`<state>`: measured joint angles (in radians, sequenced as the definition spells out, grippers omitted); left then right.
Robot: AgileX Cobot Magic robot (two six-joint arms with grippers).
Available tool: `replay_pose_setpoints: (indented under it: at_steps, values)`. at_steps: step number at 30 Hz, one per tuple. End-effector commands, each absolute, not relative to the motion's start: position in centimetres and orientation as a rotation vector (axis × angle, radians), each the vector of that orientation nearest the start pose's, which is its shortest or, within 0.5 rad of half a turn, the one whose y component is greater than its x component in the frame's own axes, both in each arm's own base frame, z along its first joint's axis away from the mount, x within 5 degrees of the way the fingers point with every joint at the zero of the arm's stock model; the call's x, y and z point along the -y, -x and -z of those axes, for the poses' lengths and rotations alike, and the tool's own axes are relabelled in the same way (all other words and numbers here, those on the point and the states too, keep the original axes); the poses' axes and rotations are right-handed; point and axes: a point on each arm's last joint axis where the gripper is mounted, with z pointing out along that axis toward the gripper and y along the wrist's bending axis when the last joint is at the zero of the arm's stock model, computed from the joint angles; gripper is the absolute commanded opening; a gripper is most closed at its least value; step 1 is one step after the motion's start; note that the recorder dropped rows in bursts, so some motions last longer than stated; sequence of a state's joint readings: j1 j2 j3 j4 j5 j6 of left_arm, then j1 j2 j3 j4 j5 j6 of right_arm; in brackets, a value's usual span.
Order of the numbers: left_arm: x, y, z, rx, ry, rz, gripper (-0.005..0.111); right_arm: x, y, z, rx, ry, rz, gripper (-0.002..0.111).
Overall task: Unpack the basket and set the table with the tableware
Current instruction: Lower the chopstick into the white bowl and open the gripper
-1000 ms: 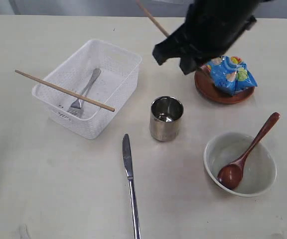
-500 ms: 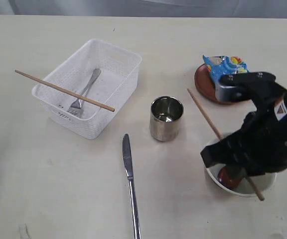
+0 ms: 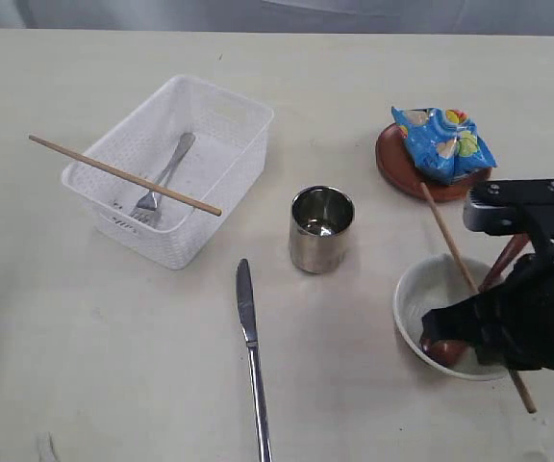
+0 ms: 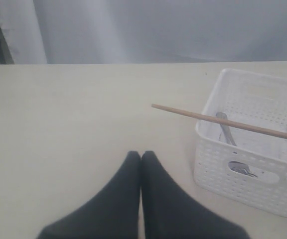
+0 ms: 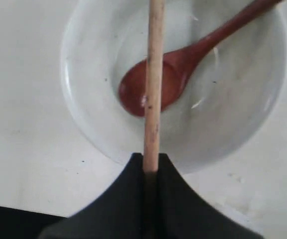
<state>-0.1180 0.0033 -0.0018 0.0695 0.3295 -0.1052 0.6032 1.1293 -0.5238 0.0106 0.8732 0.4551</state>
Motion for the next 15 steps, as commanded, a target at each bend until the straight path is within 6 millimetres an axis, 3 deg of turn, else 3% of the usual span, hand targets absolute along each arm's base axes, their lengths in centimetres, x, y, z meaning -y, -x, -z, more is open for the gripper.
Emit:
replay_pose_setpoints:
  at_steps: [1,15]
  values:
    - [0.5,-5.4,-18.4,-1.807,-0.065,0.092,0.0,-8.7,-12.9,-20.0,-2.998,0.173,-0.105,-0.001]
    - [0.5,-5.4,-18.4,-1.807,-0.065,0.092,0.0,-8.6,-11.9,-17.4,-2.977,-0.007,-0.25,-0.001]
